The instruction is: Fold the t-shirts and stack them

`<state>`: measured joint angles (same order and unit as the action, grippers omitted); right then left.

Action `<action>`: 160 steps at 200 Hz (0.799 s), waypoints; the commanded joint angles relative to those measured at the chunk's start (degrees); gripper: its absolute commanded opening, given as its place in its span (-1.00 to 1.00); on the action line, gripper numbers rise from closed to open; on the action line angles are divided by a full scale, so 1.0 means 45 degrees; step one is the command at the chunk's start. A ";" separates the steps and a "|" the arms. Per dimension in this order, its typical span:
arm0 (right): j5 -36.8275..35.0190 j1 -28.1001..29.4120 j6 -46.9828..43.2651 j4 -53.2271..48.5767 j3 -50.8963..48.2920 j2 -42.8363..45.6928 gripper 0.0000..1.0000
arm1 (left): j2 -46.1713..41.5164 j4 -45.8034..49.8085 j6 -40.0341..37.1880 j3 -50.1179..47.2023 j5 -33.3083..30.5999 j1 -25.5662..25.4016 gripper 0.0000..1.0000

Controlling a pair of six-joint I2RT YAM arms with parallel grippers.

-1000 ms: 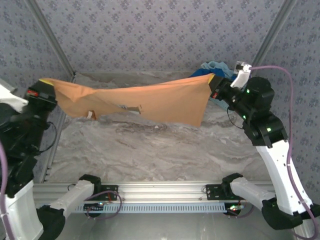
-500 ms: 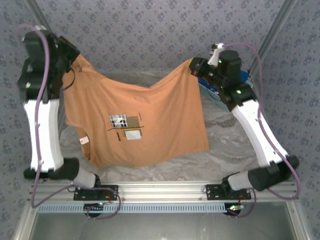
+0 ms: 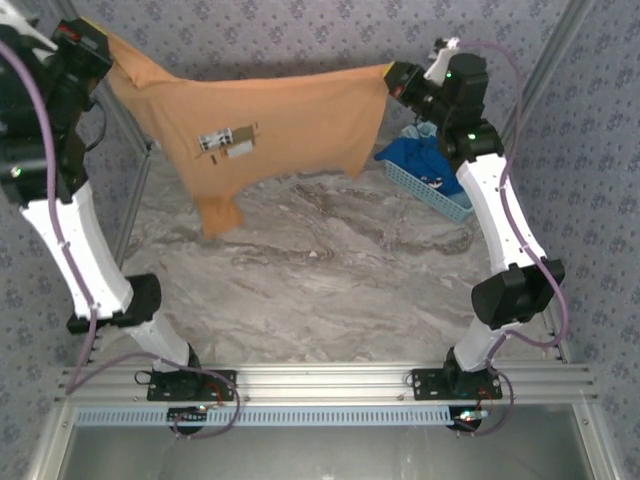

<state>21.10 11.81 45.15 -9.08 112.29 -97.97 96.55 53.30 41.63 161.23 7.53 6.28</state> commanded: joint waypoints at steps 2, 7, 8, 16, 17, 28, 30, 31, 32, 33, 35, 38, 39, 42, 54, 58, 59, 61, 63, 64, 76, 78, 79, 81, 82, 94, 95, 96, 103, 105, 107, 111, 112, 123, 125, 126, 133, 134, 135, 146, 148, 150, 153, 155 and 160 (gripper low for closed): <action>0.0518 -0.0484 0.0469 0.0635 0.0307 -0.0012 -1.00 | -0.1850 -0.0779 -0.0308 -0.1778 0.0034 0.0014 -1.00; 0.0542 -0.0530 0.0444 0.0564 0.0143 0.0046 -1.00 | -0.2222 -0.0578 -0.0326 -0.2347 -0.0024 -0.0069 -1.00; 0.0543 -0.0523 0.0440 0.0539 0.0105 0.0059 -1.00 | -0.2298 -0.0547 -0.0335 -0.2447 -0.0038 -0.0098 -1.00; 0.0614 -0.0569 0.0443 0.0491 -0.0317 0.0179 -1.00 | -0.2970 -0.0294 -0.0361 -0.3666 -0.0198 -0.0314 -1.00; 0.0628 -0.0572 0.0439 0.0493 -0.0389 0.0184 -1.00 | -0.3053 -0.0278 -0.0372 -0.3809 -0.0242 -0.0357 -1.00; 0.0691 -0.0562 0.0456 0.0338 -0.1193 0.0367 -1.00 | -0.4287 -0.0375 -0.0375 -0.6444 -0.0681 -0.0847 -1.00; 0.0694 -0.0562 0.0441 0.0314 -0.1367 0.0405 -1.00 | -0.4385 -0.0495 -0.0324 -0.6920 -0.0747 -0.0952 -1.00; 0.0688 -0.0558 0.0449 0.0297 -0.1451 0.0415 -1.00 | -0.4669 -0.0545 -0.0324 -0.7165 -0.0770 -0.0979 -1.00; 0.0685 -0.0557 0.0443 0.0288 -0.1493 0.0449 -1.00 | -0.4791 -0.0618 -0.0295 -0.7542 -0.0802 -0.1022 -1.00; 0.0693 -0.0556 0.0439 0.0274 -0.1553 0.0466 -1.00 | -0.4891 -0.0684 -0.0271 -0.7847 -0.0827 -0.1062 -1.00; 0.0699 -0.0545 0.0418 0.0254 -0.1804 0.0513 -1.00 | -0.5098 -0.0783 -0.0204 -0.8477 -0.0871 -0.1118 -1.00; 0.0691 -0.0532 0.0388 0.0218 -0.2055 0.0579 -1.00 | -0.5404 -0.0952 -0.0023 -0.9289 -0.0948 -0.1222 -1.00; 0.0686 -0.0534 0.0383 0.0210 -0.2195 0.0590 -1.00 | -0.5520 -0.0988 0.0041 -0.9629 -0.0979 -0.1251 -1.00; 0.0668 -0.0508 0.0361 0.0188 -0.2541 0.0677 -1.00 | -0.5914 -0.1105 0.0200 -1.0400 -0.1105 -0.1351 -1.00; 0.0375 -0.0405 0.0216 0.0174 -0.4124 0.1084 -1.00 | -0.7287 -0.1254 0.0883 -1.3665 -0.1707 -0.1704 -1.00; 0.0282 -0.0354 0.0193 0.0167 -0.4645 0.1217 -1.00 | -0.7659 -0.1094 0.1090 -1.4584 -0.1906 -0.1811 -1.00; 0.0282 -0.0354 0.0193 0.0167 -0.4645 0.1217 -1.00 | -0.7732 -0.1049 0.1164 -1.4864 -0.1965 -0.1828 -1.00; 0.0214 -0.0337 0.0155 0.0163 -0.5032 0.1295 -1.00 | -0.7918 -0.0913 0.1273 -1.5280 -0.2113 -0.1866 -1.00; 0.0179 -0.0320 0.0146 0.0148 -0.5364 0.1330 -1.00 | -0.8067 -0.0815 0.1379 -1.5721 -0.2198 -0.1890 -1.00; 0.0147 -0.0310 0.0135 0.0146 -0.5510 0.1356 -1.00 | -0.8170 -0.0763 0.1416 -1.5940 -0.2238 -0.1907 -1.00; -0.0039 -0.0232 0.0145 -0.0001 -0.7003 0.1496 -1.00 | -0.9064 -0.0792 0.1771 -1.8681 -0.2140 -0.2064 -1.00; -0.0046 -0.0206 0.0124 0.0000 -0.7321 0.1508 -1.00 | -0.9178 -0.0785 0.1845 -1.9051 -0.2083 -0.2076 -1.00; -0.0053 -0.0205 0.0114 0.0013 -0.7456 0.1513 -1.00 | -0.9224 -0.0758 0.1873 -1.9227 -0.2064 -0.2078 -1.00; -0.0073 -0.0184 0.0112 0.0013 -0.7674 0.1517 -1.00 | -0.9336 -0.0703 0.1934 -1.9681 -0.2010 -0.2094 -1.00; -0.0096 -0.0174 0.0098 0.0029 -0.7827 0.1517 -1.00 | -0.9371 -0.0688 0.1957 -1.9854 -0.1988 -0.2107 -1.00; -0.0411 0.0002 0.0206 -0.0054 -0.9172 0.1475 -1.00 | -0.9813 -0.0809 0.2217 -2.2152 -0.1570 -0.2270 -1.00; -0.0411 0.0002 0.0206 -0.0054 -0.9172 0.1475 -1.00 | -0.9834 -0.0818 0.2225 -2.2369 -0.1534 -0.2292 -1.00; -0.0431 0.0007 0.0204 -0.0082 -0.9260 0.1458 -1.00 | -0.9854 -0.0833 0.2239 -2.2546 -0.1496 -0.2323 -1.00; -0.0489 0.0101 0.0242 -0.0197 -1.0022 0.1249 -1.00 | -0.9948 -0.0895 0.2442 -2.3607 -0.1235 -0.2491 -1.00; -0.0490 0.0122 0.0256 -0.0245 -1.0176 0.1192 -1.00 | -0.9961 -0.0948 0.2496 -2.3896 -0.1149 -0.2544 -1.00; -0.0500 0.0135 0.0249 -0.0285 -1.0260 0.1160 -1.00 | -0.9969 -0.0995 0.2544 -2.4178 -0.1083 -0.2596 -1.00; -0.0568 0.0193 0.0245 -0.0521 -1.0496 0.0962 -1.00 | -0.9989 -0.1170 0.2642 -2.4727 -0.0913 -0.2721 -1.00; -0.0598 0.0190 0.0243 -0.0580 -1.0537 0.0937 -1.00 | -0.9990 -0.1194 0.2662 -2.4848 -0.0883 -0.2752 -1.00; -0.0658 0.0287 -0.0310 -0.1111 -1.0757 0.0454 -1.00 | -0.9856 -0.1260 0.2922 -2.5908 -0.0664 -0.3059 -1.00; -0.0679 0.0310 -0.0361 -0.1186 -1.0808 0.0393 -1.00 | -0.9821 -0.1263 0.2933 -2.6044 -0.0620 -0.3096 -1.00; -0.0702 0.0307 -0.0372 -0.1225 -1.0820 0.0360 -1.00 | -0.9808 -0.1270 0.2935 -2.6102 -0.0610 -0.3106 -1.00; -0.0959 0.0376 -0.0546 -0.1416 -1.0957 0.0292 -1.00 | -0.9736 -0.1260 0.2985 -2.6473 -0.0541 -0.3266 -1.00; -0.1018 0.0399 -0.0563 -0.1447 -1.0963 0.0290 -1.00 | -0.9727 -0.1230 0.2990 -2.6502 -0.0541 -0.3279 -1.00; -0.1145 0.0426 -0.0614 -0.1558 -1.0982 0.0288 -1.00 | -0.9722 -0.1195 0.3003 -2.6556 -0.0531 -0.3304 -1.00; -0.1965 0.0552 -0.0857 -0.2327 -1.1113 0.0422 -1.00 | -0.9688 -0.0853 0.3119 -2.6759 -0.0636 -0.3516 -1.00; -0.2058 0.0555 -0.0864 -0.2391 -1.1129 0.0433 -1.00 | -0.9706 -0.0825 0.3115 -2.6789 -0.0637 -0.3552 -1.00; -0.2266 0.0573 -0.0888 -0.2698 -1.1153 0.0462 -1.00 | -0.9730 -0.0808 0.3113 -2.6820 -0.0638 -0.3586 -1.00; -0.2467 0.0562 -0.0891 -0.2877 -1.1191 0.0517 -1.00 | -0.9754 -0.0767 0.3133 -2.6843 -0.0638 -0.3660 -1.00; -0.2620 0.0564 -0.0921 -0.3048 -1.1215 0.0569 -1.00 | -0.9795 -0.0745 0.3147 -2.6859 -0.0628 -0.3715 -1.00; -0.2886 0.0579 -0.0911 -0.3367 -1.1347 0.0705 -1.00 | -0.9884 -0.0651 0.3218 -2.6863 -0.0683 -0.3861 -1.00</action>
<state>16.34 13.93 43.94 -16.08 62.06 -97.21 54.39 50.00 53.71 40.25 3.64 -8.95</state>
